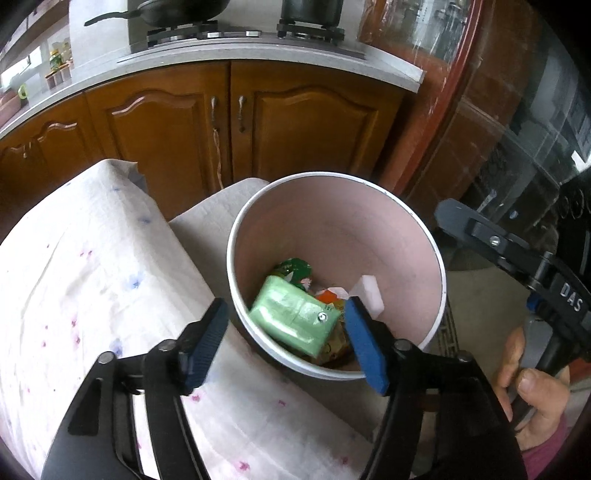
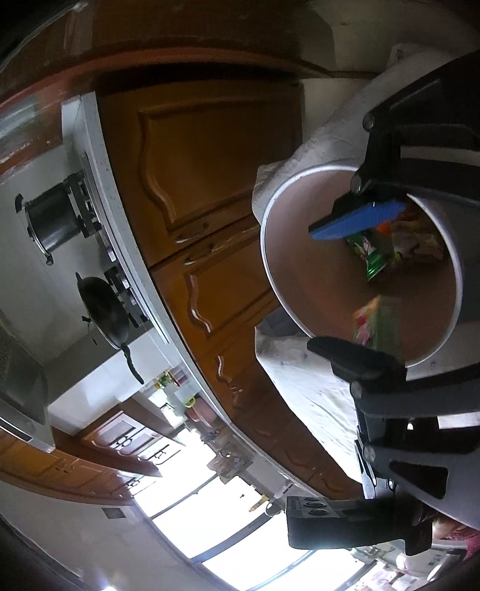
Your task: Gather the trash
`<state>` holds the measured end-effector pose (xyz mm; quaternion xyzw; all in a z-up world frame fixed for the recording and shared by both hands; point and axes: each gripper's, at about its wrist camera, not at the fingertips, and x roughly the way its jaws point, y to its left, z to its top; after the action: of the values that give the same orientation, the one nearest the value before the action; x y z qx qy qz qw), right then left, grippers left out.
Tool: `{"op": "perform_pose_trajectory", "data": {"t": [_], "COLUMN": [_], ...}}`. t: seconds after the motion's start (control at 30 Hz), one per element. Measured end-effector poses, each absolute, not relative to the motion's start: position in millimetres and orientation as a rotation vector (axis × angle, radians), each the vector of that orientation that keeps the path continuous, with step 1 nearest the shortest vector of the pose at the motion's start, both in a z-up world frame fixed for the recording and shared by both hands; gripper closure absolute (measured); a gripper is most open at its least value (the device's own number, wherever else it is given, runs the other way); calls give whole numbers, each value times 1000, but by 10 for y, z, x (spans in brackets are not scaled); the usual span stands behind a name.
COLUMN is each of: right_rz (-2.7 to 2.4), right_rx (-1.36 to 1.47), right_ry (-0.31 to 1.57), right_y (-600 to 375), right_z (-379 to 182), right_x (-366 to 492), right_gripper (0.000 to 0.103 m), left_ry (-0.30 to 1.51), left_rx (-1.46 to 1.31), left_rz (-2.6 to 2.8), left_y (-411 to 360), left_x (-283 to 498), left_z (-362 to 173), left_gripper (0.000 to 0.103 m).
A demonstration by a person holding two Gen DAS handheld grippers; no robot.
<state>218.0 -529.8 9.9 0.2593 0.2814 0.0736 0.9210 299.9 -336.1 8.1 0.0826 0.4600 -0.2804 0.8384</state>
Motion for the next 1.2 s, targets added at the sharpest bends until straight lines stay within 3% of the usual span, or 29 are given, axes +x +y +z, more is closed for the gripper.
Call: {"op": "perform_pose_trajectory", "data": {"t": [0.43, 0.67, 1.2], "right_rz": [134, 148, 196], "right_rx": [585, 602, 539], "right_ry": [529, 495, 424], "right_y": [-5318, -5180, -4326], "right_z": [170, 210, 304], "right_x": [1913, 1665, 1012], "right_gripper": [29, 14, 2], "left_ry": [945, 925, 756], "left_rx": [136, 35, -144], "left_rz": [-542, -497, -363], "left_y": [-3093, -2689, -1564], "left_x": [2793, 2576, 1769], "left_z": [186, 222, 364], "left_gripper": [29, 24, 11]}}
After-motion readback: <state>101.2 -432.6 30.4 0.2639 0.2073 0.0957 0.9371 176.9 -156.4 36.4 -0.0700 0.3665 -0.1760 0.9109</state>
